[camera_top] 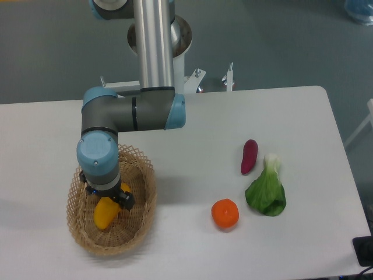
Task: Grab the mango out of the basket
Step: 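Close the gripper on the yellow mango inside the basket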
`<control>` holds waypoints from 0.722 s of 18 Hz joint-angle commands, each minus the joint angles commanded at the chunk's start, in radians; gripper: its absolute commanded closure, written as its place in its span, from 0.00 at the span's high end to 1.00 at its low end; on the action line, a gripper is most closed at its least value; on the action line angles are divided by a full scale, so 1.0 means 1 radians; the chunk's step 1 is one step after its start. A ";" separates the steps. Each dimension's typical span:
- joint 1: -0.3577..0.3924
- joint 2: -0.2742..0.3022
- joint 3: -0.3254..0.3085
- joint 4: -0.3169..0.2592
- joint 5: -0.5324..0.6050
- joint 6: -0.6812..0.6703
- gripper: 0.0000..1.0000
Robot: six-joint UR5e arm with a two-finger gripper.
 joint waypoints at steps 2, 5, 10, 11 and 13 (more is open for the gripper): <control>0.000 0.003 0.000 -0.002 0.000 -0.005 0.60; 0.000 0.009 0.003 0.000 0.002 -0.069 0.23; 0.008 0.060 0.017 -0.002 0.005 -0.086 0.18; 0.015 0.080 0.023 0.000 0.005 -0.083 0.18; 0.063 0.122 0.023 -0.002 0.002 -0.078 0.18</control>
